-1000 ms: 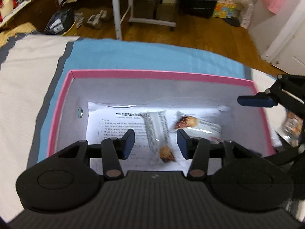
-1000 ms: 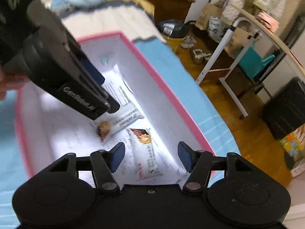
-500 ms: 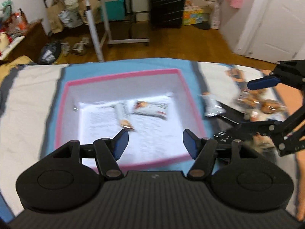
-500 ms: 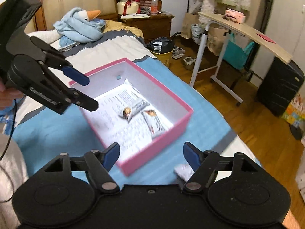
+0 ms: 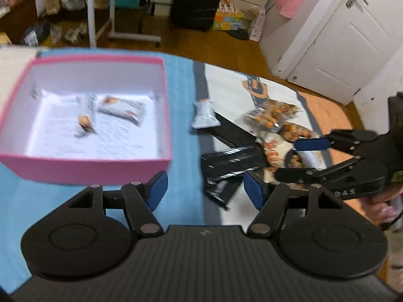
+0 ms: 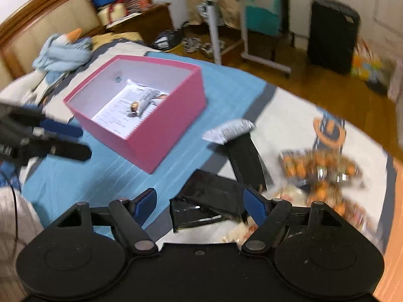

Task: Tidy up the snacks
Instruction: 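Move both tools to a flat black pouch and grip its ends, then lift the black pouch with both tools and carry it over the pink box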

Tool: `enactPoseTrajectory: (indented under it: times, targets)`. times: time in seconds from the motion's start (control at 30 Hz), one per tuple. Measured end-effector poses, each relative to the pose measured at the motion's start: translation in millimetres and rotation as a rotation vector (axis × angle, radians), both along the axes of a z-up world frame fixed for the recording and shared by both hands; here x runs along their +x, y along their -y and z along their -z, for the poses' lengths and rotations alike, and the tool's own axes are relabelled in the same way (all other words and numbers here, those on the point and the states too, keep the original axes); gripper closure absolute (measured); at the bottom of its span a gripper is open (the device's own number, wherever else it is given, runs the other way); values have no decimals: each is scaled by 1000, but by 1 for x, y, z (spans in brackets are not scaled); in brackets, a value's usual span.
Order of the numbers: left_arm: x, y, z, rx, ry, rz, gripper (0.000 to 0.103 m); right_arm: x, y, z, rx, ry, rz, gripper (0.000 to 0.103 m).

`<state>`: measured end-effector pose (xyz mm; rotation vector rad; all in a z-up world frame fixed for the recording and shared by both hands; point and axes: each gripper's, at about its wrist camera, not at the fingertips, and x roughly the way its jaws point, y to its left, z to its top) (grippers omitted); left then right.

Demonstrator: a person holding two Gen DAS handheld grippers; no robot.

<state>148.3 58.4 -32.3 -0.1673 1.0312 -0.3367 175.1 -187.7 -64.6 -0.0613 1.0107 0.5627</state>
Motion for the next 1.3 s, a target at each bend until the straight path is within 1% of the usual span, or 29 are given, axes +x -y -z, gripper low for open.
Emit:
enactPoseTrajectory:
  times: [0.07,0.17,0.23,0.27,0.33,0.37,0.43,0.47,0.53,0.57,0.6,0.7,0.77,0.83,0.93,0.97,1.0,1.03,1.1,1.17,1.23,1.27,1.3]
  targets:
    - [5,7,14,-38,-28,-3,41,4,9,9,25,-27,42,23]
    - [13,23,38,-16,-49,-37,42,8,18,24,67,-57,73,24]
    - [18,30,53,-10,-65,-67,44,10,23,34,75,-68,88,29]
    - [19,34,58,-5,-63,-74,44,11,25,39,72,-60,114,32]
    - [22,41,70,11,-68,-114,44,11,28,44,83,-53,157,35]
    - [23,44,74,24,-65,-154,44,11,29,48,98,-55,159,39]
    - [24,50,84,-1,-50,-204,45,12,29,52,93,-43,162,40]
    - [25,53,91,-15,-52,-227,45,12,27,55,75,-33,157,42]
    - [28,58,104,-3,-44,-262,46,15,25,59,55,-14,148,46]
    - [29,61,111,9,-36,-276,48,17,24,61,50,-12,139,49]
    - [31,63,118,26,-37,-286,50,19,24,64,46,-15,131,50]
    - [32,65,133,43,-34,-297,50,21,26,70,49,-11,117,51]
    - [30,69,138,82,5,-301,50,20,25,73,47,-3,109,51]
    - [28,71,139,96,48,-297,51,18,21,77,40,1,76,51]
    - [31,67,143,42,59,-313,51,16,16,81,-5,37,39,50]
    - [32,63,145,7,52,-324,51,15,14,83,-30,59,25,50]
    - [33,59,147,-30,40,-335,55,13,13,86,-51,78,11,50]
    - [34,57,149,-62,24,-342,57,12,12,90,-62,81,2,50]
    - [35,53,151,-110,0,-343,65,11,14,96,-50,68,-6,50]
    - [37,51,151,-133,-9,-332,69,10,19,97,-20,75,5,50]
    - [38,52,152,-133,-14,-333,69,11,21,96,-8,73,-2,48]
    - [38,54,152,-127,-12,-331,68,11,20,97,-9,73,-14,42]
    - [39,55,153,-118,-11,-332,65,11,19,97,-22,77,-29,38]
